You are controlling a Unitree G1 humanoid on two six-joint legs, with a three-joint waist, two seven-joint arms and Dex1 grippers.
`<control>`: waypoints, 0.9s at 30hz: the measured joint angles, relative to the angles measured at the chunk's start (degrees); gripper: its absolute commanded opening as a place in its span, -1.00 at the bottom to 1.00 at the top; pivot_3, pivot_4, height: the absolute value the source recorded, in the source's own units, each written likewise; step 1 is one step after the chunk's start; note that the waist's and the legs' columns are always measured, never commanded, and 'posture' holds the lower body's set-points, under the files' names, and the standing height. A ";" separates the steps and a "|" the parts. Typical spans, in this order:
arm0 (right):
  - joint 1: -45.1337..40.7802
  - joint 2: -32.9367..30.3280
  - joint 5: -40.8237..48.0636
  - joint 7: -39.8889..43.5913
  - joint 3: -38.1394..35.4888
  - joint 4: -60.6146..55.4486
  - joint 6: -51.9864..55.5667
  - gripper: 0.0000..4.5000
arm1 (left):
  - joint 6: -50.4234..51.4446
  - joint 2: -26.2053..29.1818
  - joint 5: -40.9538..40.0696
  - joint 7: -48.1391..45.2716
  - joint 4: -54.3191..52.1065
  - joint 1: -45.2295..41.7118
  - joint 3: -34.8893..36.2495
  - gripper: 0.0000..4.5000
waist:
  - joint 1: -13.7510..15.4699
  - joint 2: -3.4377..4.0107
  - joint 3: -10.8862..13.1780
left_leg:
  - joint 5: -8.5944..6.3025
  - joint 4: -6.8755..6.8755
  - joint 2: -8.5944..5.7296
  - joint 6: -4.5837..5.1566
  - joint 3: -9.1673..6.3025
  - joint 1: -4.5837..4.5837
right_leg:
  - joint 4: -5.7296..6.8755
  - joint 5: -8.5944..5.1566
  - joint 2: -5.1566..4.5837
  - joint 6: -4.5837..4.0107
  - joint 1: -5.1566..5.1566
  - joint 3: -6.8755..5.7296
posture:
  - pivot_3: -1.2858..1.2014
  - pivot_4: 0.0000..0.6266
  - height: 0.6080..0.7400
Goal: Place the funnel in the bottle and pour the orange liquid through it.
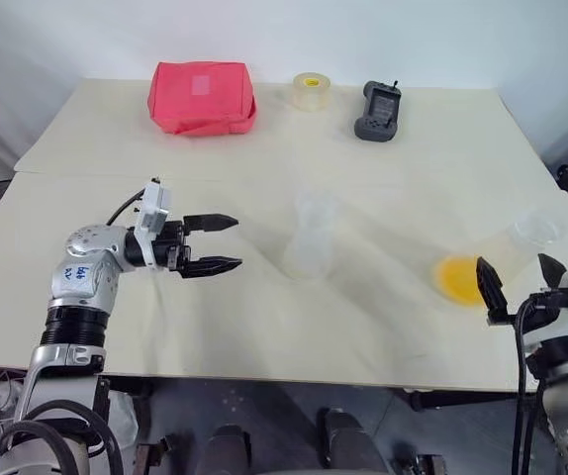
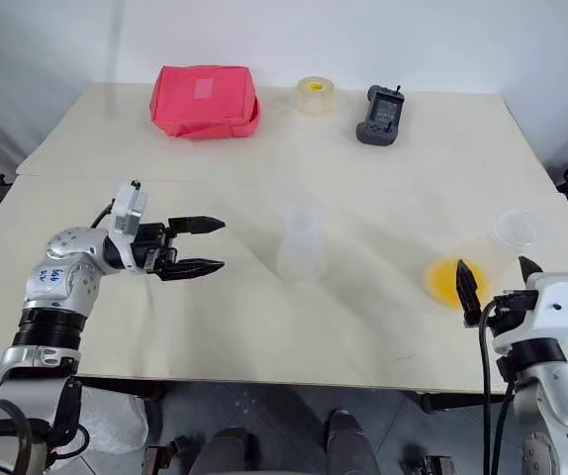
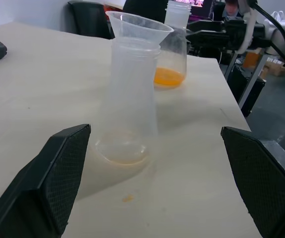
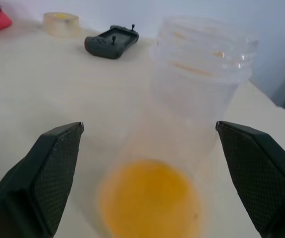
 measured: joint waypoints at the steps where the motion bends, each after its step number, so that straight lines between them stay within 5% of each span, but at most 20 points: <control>1: -0.45 -0.01 -0.28 -0.15 0.02 0.21 0.02 1.00 | 0.13 0.15 -0.01 0.17 -0.62 0.28 0.02 0.98 | 0.00 0.00 0.00 | 0.00 0.00 0.00 0.00 0.00 0.00 | 0.00 0.00 0.00 0.00 0.00 0.00 | 0.03 -0.52 1.00; 23: -11.00 0.00 -2.95 -4.89 1.93 5.55 0.67 1.00 | 1.23 0.59 -0.03 1.65 -2.73 1.12 0.57 0.98 | -0.25 0.00 0.00 | 0.00 -0.02 0.00 -0.01 0.01 -0.03 | 0.04 0.01 -0.01 0.01 -0.02 0.00 | 0.03 -0.52 1.00; 27: -11.88 0.64 -2.78 -5.91 2.35 5.50 1.44 0.59 | 1.23 0.68 -0.03 1.65 -2.74 1.13 0.79 1.00 | -0.53 0.00 0.00 | 0.01 -0.02 0.00 -0.01 0.00 -0.03 | 0.05 0.01 -0.01 0.01 -0.02 0.00 | 0.03 -0.52 1.00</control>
